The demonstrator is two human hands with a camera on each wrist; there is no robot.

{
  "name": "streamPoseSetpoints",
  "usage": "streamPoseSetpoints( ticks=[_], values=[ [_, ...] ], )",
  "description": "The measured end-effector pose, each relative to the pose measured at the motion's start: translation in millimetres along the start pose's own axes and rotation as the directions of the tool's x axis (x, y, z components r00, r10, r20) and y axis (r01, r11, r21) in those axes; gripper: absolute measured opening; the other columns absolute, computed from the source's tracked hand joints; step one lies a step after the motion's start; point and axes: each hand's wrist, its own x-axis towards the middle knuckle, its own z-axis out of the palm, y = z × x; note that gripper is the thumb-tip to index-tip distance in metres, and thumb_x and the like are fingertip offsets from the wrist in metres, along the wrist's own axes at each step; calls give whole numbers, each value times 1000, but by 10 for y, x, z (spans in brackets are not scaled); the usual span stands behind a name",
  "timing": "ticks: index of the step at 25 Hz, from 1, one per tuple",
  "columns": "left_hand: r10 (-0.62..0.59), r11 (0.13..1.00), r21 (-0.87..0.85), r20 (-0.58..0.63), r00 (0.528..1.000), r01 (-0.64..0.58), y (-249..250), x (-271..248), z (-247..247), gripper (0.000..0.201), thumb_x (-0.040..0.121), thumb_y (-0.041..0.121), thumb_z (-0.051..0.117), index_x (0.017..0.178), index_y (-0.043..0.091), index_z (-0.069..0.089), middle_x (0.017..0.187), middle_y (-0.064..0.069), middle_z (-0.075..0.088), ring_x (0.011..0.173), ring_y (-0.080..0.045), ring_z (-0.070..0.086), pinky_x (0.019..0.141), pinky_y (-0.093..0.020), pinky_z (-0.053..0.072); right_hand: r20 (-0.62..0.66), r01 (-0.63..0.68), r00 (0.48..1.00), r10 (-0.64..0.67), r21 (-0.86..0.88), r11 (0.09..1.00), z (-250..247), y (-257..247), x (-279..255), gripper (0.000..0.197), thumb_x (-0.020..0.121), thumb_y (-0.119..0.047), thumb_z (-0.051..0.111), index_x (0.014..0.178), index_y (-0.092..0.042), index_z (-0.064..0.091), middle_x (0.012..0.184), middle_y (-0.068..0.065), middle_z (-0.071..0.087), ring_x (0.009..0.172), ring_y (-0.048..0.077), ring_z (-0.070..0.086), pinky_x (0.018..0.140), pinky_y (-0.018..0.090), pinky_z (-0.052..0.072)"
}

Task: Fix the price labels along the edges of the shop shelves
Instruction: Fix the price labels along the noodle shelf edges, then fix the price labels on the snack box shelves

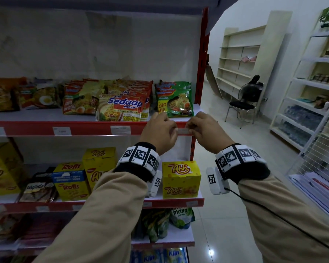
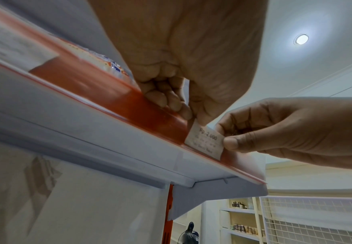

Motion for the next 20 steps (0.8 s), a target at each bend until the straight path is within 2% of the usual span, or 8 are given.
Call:
streamPoseSetpoints(
  ticks=[4,8,13,16,20],
  values=[
    [-16,1000,-6,-18,1000,16,27,-15,1,15,91,24,54,97,12,60,94,-7,53,94,-24,43,76,-31,36,-2,0,1000,0,14,1000,6,11,-5,17,88,-7,60,103,-10,65,105,10,55,102,25,48,81,28,36],
    [-17,999,33,-7,1000,17,31,-11,3,16,91,24,52,97,11,59,96,-8,52,95,-26,42,77,-33,35,-6,10,1000,-10,26,1000,8,21,-19,16,87,-7,61,103,-9,63,105,10,55,103,25,48,80,25,33],
    [-4,1000,-4,-34,999,4,28,-29,-28,12,91,20,56,98,11,58,98,-8,55,96,-27,44,79,-32,34,-46,4,999,-1,69,998,11,-18,-37,17,86,-5,60,102,-9,62,104,10,56,100,26,50,84,36,43],
    [22,1000,12,-48,999,-21,15,-53,-50,8,88,13,57,96,10,57,97,-10,55,94,-29,45,77,-34,36,-135,7,991,1,59,998,56,-34,-82,14,84,-2,60,97,-7,62,99,12,58,94,30,50,80,41,44],
    [89,993,84,-66,994,-83,-7,-92,-74,5,87,7,54,90,7,59,93,-12,56,89,-30,47,71,-35,36,-354,36,932,-82,-136,990,164,-85,-173,7,82,-2,62,86,-6,66,87,15,59,85,34,48,71,45,44]
  ],
)
